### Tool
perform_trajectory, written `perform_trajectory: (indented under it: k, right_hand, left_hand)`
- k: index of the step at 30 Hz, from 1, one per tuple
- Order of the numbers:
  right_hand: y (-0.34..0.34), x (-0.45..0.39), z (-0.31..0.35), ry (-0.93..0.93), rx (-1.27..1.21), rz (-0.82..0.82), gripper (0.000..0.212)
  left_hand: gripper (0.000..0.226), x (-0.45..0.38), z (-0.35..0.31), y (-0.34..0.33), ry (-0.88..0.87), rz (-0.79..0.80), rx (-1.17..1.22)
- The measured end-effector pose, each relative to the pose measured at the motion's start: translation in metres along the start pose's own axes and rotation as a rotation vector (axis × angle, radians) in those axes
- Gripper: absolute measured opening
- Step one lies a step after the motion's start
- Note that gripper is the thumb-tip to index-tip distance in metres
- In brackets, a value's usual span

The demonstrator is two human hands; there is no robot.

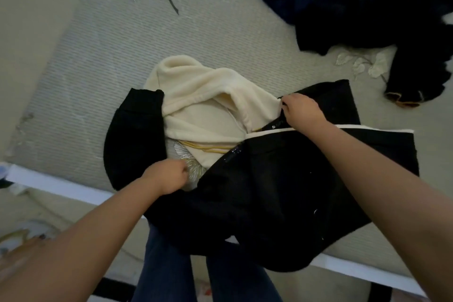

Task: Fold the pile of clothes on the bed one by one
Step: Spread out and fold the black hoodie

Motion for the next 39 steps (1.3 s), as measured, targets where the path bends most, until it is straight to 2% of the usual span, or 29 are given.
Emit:
perform_trajectory:
  k: [3,7,9,11,15,18,22,25,27,31,34,39]
  right_hand:
    - [-0.015,-0.014,-0.005,0.006,0.002,-0.009,0.033]
    - [-0.024,-0.028,-0.005,0.064,0.081,0.11,0.048]
    - [-0.022,-0.034,-0.003,0.051,0.085,0.128,0.035]
    - [-0.013,-0.035,0.0,0.068,0.126,0.12,0.02]
    - [0.018,-0.023,-0.008,0.102,0.17,0.054,0.023]
    - [0.067,-0.005,-0.034,0.07,0.113,-0.094,0.023]
    - [0.166,0.031,-0.081,-0.051,-0.043,-0.415,0.036]
    - [0.248,0.07,-0.111,-0.157,-0.168,-0.709,0.02]
    - [0.301,0.099,-0.124,-0.206,-0.196,-0.85,0.017]
    - [0.402,0.157,-0.137,-0.228,-0.261,-1.093,0.023]
    - [0.467,0.205,-0.146,-0.346,-0.229,-1.299,0.023]
    - [0.522,0.27,-0.153,-0.481,-0.088,-1.46,0.023]
  left_hand:
    - [0.03,-0.011,-0.025,-0.005,0.056,-0.208,0.207]
    - [0.032,-0.027,-0.041,-0.012,0.284,-0.374,0.5]
    - [0.038,-0.032,-0.045,-0.015,0.394,-0.405,0.712]
    - [0.037,-0.033,-0.049,-0.016,0.408,-0.418,0.816]
    - [0.032,-0.022,-0.061,0.006,0.33,-0.485,0.9]
    - [0.03,0.002,-0.085,0.06,0.179,-0.629,0.929]
    - [0.03,0.055,-0.14,0.172,-0.218,-0.874,0.819]
    - [0.026,0.122,-0.192,0.25,-0.529,-1.063,0.727]
    - [0.026,0.17,-0.221,0.294,-0.671,-1.163,0.675]
    - [0.032,0.264,-0.257,0.367,-0.837,-1.327,0.604]
    - [0.03,0.33,-0.274,0.407,-0.958,-1.43,0.58]
    - [0.03,0.408,-0.295,0.44,-1.107,-1.598,0.482]
Point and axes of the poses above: each hand's wrist, its own x-axis away from the middle knuckle, its own y-axis out of the back of the hand, z = x × y, the point moved 3 cm from there along -x, towards the middle knuckle, and after that the axes turned 15 degrees about x, right-handed, at the moved point
